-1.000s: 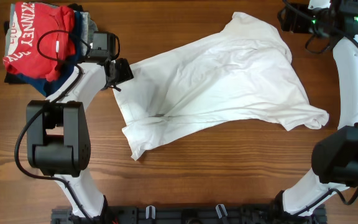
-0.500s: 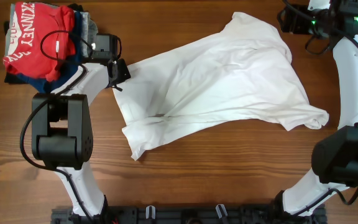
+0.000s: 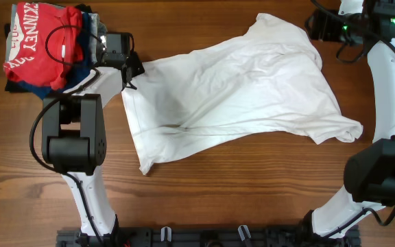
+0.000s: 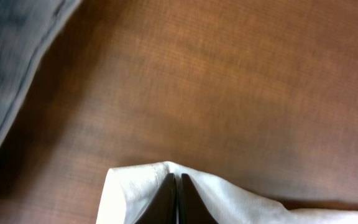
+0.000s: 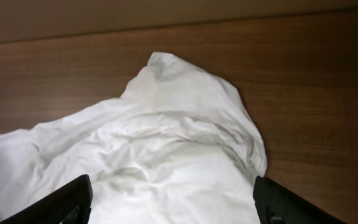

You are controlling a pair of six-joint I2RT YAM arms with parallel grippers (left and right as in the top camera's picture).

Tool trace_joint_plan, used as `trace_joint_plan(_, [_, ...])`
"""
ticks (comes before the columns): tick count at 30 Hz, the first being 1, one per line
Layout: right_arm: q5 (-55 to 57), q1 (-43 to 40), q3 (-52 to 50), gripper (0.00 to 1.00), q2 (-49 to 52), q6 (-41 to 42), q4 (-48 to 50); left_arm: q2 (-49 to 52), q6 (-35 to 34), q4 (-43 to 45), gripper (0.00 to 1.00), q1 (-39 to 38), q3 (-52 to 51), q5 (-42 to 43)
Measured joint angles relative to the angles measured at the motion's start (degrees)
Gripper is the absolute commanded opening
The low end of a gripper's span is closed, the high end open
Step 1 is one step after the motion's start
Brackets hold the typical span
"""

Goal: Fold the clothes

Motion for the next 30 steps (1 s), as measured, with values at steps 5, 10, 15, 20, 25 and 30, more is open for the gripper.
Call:
trace_joint_plan(5, [0.26,0.0,0.0,0.84,0.0,0.0,-0.37,1.75,1.01,5.55,0.04,0.5,0.59,0.02])
trace_joint_plan(10, [0.28,0.0,0.0,0.84,0.0,0.02,-2.1,4.63,1.97,16.28,0.04,2.12,0.59,0.33])
trace_joint_plan(15, [0.31,0.0,0.0,0.84,0.0,0.17,-3.43,6.97,2.14,23.34,0.04,4.85,0.59,1.4])
trace_joint_plan(20, [0.33,0.0,0.0,0.86,0.0,0.2,-3.37,7.78,2.4,22.18,0.04,6.93,2.56,3.15])
trace_joint_plan(25, [0.31,0.0,0.0,0.89,0.0,0.2,-2.71,8.76,3.82,13.22,0.22,8.0,8.83,8.41])
trace_joint_plan(30, [0.26,0.0,0.0,0.91,0.0,0.2,-0.94,8.76,5.29,7.56,0.63,7.02,13.97,9.86])
